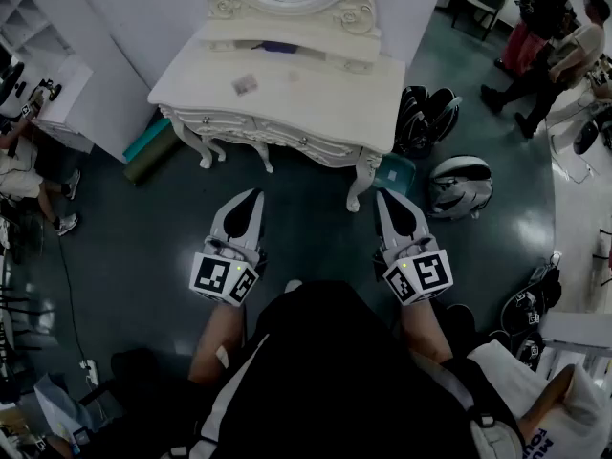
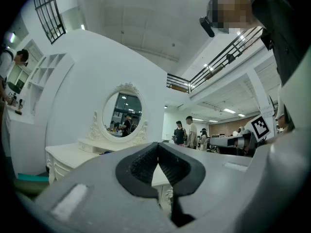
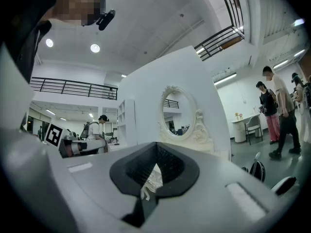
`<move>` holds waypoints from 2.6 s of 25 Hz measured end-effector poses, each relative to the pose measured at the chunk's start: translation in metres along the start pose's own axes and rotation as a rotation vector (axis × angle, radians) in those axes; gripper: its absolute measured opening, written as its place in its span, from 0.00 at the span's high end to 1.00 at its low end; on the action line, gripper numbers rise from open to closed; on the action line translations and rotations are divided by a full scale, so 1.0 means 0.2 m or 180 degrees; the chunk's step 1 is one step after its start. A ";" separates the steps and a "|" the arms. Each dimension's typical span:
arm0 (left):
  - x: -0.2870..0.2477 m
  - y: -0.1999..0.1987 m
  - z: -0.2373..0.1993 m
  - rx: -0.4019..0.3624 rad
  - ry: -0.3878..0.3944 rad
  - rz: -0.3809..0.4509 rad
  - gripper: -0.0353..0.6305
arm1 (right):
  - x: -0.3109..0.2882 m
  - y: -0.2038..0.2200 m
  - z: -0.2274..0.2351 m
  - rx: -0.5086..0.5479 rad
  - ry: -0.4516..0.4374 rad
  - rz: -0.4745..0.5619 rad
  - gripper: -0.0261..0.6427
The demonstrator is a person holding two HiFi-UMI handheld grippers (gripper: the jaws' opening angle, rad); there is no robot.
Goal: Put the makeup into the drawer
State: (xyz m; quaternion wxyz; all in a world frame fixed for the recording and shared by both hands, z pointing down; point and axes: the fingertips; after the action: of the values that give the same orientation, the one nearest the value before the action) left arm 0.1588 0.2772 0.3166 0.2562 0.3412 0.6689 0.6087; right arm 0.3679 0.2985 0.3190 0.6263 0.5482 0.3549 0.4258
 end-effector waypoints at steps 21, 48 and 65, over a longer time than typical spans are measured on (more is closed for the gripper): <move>0.06 -0.01 -0.02 -0.0021 -0.0099 0.0024 0.95 | -0.05 0.02 -0.06 -0.0205 -0.0203 0.0040 0.96; 0.02 0.13 -0.46 0.0035 0.0111 -0.0210 0.95 | -0.42 0.16 -0.26 -0.0077 -0.0008 -0.0182 0.96; -0.28 0.19 -0.85 -0.0037 -0.0596 -0.0313 0.95 | -0.96 0.24 0.01 -0.0266 -0.0428 -0.0315 0.96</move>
State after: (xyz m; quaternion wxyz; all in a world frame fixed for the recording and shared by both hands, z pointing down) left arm 0.0711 0.1268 0.3726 0.3491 0.3619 0.6544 0.5647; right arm 0.2889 0.1231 0.3624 0.6913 0.5307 0.3206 0.3710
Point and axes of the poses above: the fingertips, and each gripper's own axes: x backward along the fingers, z to its right, y out of its underside, and after that the axes turned 4 degrees about y, right-handed
